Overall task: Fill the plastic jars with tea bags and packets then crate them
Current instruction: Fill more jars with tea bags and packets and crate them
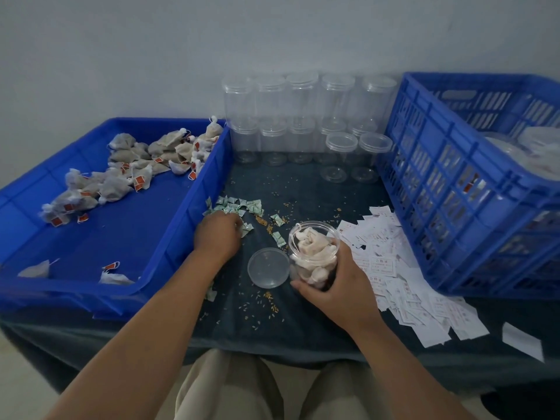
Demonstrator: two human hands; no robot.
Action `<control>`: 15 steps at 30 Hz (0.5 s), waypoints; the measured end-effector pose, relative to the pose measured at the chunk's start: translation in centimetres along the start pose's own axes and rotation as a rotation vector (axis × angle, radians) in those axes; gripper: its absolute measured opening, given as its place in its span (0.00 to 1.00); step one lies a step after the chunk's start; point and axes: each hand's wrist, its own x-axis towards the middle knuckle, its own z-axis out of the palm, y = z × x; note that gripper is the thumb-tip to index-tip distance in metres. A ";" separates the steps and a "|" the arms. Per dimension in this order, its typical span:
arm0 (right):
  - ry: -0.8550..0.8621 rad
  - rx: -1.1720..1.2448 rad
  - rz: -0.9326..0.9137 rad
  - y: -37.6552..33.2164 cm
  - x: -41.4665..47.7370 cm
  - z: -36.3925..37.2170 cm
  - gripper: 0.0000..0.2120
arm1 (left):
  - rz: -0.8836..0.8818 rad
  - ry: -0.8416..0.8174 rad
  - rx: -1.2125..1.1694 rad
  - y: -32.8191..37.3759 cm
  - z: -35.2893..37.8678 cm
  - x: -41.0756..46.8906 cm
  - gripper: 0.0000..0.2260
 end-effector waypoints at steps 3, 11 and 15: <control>0.001 0.002 -0.002 -0.1 0.0 0.0 0.48 | 0.006 0.014 -0.007 -0.1 0.2 0.2 0.08; -0.010 0.008 0.006 -0.3 -0.1 -0.2 0.50 | 0.027 0.180 -0.667 3.1 -4.1 -2.8 0.07; -0.008 -0.010 -0.015 -0.5 -0.2 -0.1 0.50 | 0.312 0.069 -0.883 6.4 -7.1 -6.9 0.04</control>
